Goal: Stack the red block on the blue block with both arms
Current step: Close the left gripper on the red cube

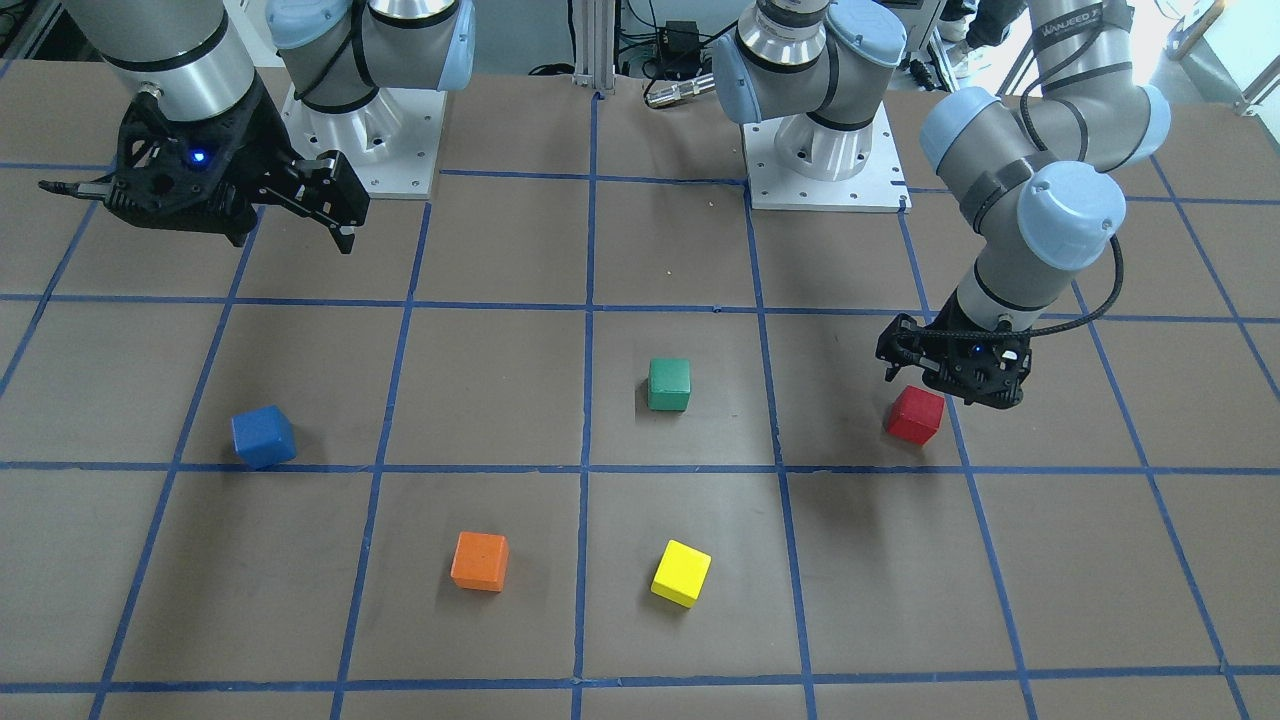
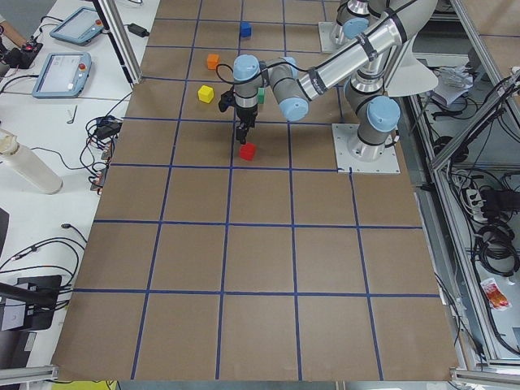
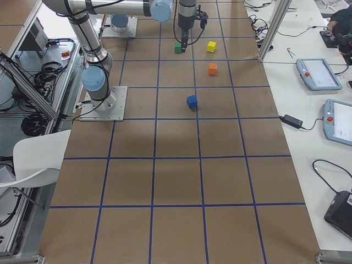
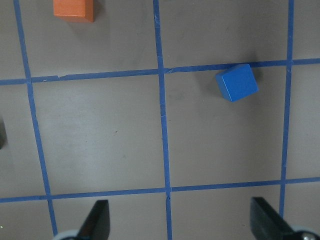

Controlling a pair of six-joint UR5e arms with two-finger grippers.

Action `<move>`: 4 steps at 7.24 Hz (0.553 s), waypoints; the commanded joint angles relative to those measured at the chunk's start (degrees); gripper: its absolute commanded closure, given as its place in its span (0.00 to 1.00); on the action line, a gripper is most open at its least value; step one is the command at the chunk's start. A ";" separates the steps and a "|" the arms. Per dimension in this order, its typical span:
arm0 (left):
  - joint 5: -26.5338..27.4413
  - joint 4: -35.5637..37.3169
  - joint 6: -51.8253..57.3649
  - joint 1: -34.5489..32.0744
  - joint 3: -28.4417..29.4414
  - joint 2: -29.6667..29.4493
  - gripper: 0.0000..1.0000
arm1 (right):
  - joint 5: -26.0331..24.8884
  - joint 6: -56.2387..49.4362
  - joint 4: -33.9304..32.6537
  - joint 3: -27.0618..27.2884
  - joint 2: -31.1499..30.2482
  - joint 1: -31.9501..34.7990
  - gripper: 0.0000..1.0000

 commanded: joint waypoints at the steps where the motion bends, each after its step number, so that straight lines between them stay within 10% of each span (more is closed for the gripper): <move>1: 0.10 2.20 -0.09 0.51 -0.22 -2.73 0.00 | -0.07 0.00 0.01 0.01 -0.01 -0.01 0.00; 4: 0.37 7.29 -0.26 0.95 -2.33 -5.11 0.00 | -0.07 0.09 -0.08 0.36 -0.18 0.08 0.00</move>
